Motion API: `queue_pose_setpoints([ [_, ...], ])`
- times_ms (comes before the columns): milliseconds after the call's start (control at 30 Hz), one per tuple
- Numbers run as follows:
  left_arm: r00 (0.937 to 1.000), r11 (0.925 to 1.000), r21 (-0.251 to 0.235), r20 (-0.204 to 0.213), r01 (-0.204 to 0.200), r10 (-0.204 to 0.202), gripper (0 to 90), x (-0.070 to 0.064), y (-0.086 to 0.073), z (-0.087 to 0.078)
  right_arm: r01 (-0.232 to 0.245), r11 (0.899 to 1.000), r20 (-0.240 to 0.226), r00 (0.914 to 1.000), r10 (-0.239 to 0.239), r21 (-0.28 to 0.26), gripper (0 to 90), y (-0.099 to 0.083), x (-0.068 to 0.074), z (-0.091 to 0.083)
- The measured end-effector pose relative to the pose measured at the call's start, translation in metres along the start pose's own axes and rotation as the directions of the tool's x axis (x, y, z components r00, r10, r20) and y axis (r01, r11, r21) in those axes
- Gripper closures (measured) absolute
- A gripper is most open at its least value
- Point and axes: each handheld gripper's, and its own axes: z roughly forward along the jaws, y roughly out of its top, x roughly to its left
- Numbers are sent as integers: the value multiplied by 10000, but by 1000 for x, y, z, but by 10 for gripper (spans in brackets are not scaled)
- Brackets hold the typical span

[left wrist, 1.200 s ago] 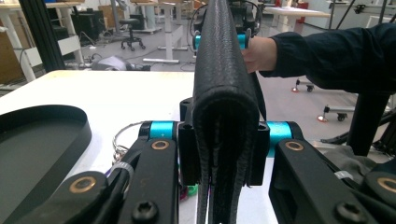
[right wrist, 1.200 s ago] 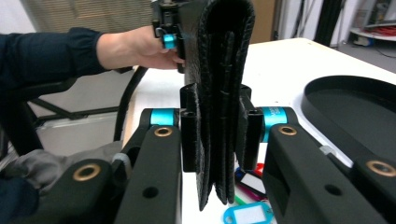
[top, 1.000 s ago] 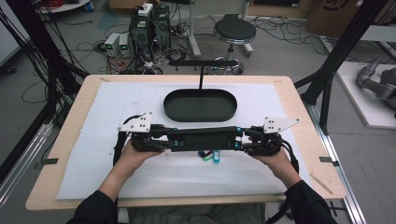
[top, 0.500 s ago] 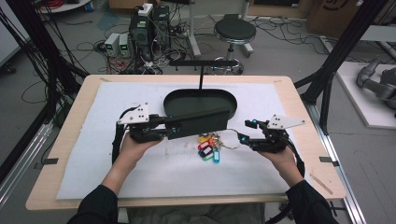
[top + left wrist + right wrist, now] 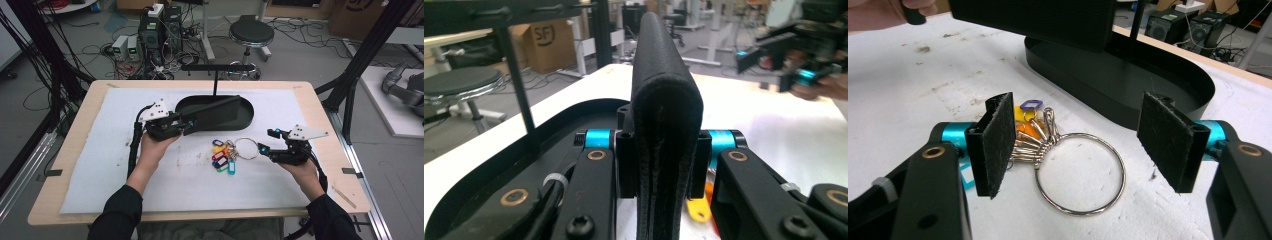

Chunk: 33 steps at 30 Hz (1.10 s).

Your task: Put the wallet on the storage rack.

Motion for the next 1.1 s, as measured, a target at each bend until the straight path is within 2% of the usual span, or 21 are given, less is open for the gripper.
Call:
queue_pose_setpoints([
  [67,9997,9999,24,-200,135,-135,735,4,-2,5,23,10000,36,10000,-23,-7,322,-1,1,0],
  [300,9961,9995,238,-859,209,-188,735,13,0,24,-67,10000,87,9999,67,54,309,-3,-1,1],
  [400,9947,9996,230,-1016,149,-125,734,16,0,33,-89,9999,110,9999,89,51,307,-3,-2,1],
  [500,9931,9989,234,-1107,413,-385,734,21,-1,42,-116,9999,94,9999,116,37,305,-4,-3,0],
  [633,9904,9986,363,-1338,397,-345,735,25,-2,52,-182,9998,83,9998,181,46,305,-4,-3,0],
  [800,9875,9982,192,-1480,570,-536,736,33,-11,61,-174,9998,73,9998,174,60,305,-5,-3,0],
  [967,9875,9983,435,-1540,398,-327,736,37,-20,69,-152,9999,105,9998,151,32,305,-5,-3,0],
  [1100,9888,9987,342,-1452,385,-331,736,41,-27,75,-156,9999,51,9999,156,50,305,-5,-3,0],
])
